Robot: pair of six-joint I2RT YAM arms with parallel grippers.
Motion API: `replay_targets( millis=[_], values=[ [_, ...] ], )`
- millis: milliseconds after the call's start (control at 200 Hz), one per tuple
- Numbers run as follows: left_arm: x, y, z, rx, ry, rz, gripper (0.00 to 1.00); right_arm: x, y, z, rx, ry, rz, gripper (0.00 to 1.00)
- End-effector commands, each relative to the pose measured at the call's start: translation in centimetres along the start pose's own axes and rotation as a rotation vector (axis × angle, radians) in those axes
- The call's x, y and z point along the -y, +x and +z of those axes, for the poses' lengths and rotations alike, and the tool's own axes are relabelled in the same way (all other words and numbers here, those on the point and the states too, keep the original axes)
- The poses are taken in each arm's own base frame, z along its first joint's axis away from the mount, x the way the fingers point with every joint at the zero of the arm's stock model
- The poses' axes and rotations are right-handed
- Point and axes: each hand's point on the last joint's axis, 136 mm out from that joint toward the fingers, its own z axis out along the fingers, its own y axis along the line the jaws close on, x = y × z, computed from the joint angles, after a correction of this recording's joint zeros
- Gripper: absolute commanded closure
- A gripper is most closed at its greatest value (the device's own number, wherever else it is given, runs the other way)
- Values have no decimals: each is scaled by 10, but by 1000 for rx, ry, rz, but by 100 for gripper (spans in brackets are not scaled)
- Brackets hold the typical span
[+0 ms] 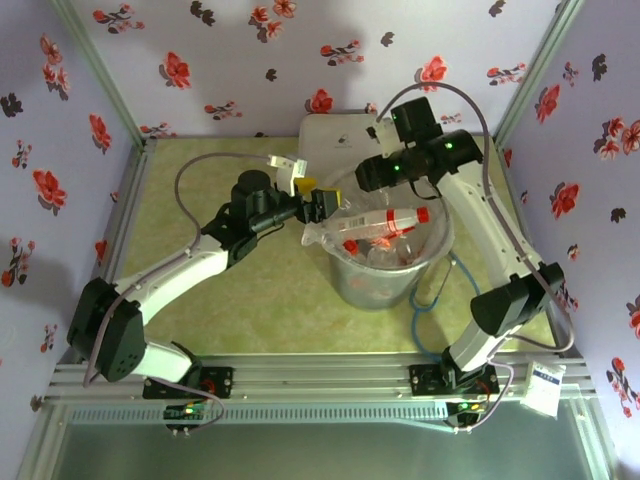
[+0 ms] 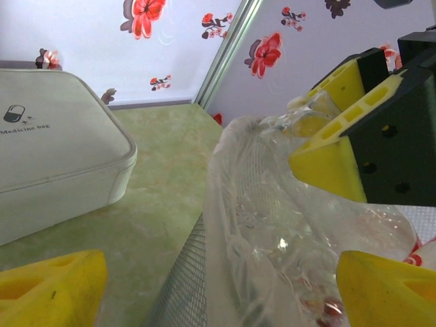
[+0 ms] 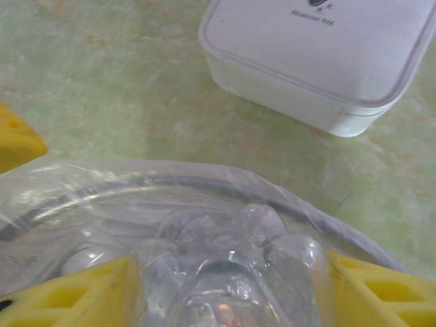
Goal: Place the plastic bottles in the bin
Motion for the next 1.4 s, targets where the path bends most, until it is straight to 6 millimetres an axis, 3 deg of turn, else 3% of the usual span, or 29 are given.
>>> replay_targets(
  millis=[0,275,440,530,735,930,1140,1395],
  values=[
    [10,-21,0,57,21,5,12,-29,29,-2,-156,-119,66,28],
    [10,-22,0,60,22,8,12,-16,14,-40,-93,-3,19,17],
    [10,-21,1,57,22,7,12,0,5,-62,-40,85,18,16],
    [10,-21,0,57,21,6,12,9,8,-66,-47,125,26,20],
    [10,-22,0,60,22,8,12,18,26,-48,-133,141,25,36],
    [10,-21,1,58,23,4,12,-3,27,-34,-148,29,10,46],
    [9,-20,4,59,29,-7,12,-14,35,-13,-220,11,-38,51],
    [11,-21,3,63,36,-4,12,-24,62,14,-370,-4,-73,53]
  ],
)
